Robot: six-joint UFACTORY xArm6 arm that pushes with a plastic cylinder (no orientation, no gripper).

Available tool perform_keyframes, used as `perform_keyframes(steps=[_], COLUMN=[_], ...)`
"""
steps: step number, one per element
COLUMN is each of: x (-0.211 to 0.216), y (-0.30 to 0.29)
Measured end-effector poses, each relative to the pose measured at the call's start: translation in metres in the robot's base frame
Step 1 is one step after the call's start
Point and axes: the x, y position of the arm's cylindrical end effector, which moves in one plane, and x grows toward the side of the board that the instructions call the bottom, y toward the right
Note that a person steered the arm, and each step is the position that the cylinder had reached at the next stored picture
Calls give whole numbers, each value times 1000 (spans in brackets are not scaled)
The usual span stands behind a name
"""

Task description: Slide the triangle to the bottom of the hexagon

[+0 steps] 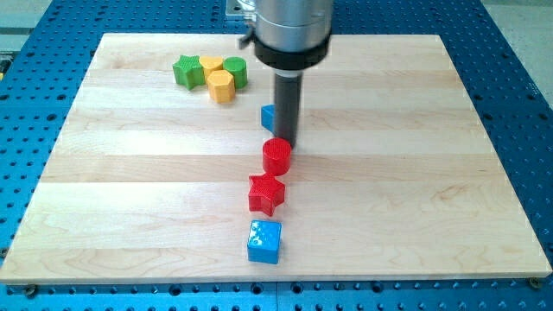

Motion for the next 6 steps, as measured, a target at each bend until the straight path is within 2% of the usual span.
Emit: perform_keyframes(steps=[1,2,3,4,5,6], x=[-40,-37,-60,-67,-48,-29], y=[-18,4,63,23,-38,-72])
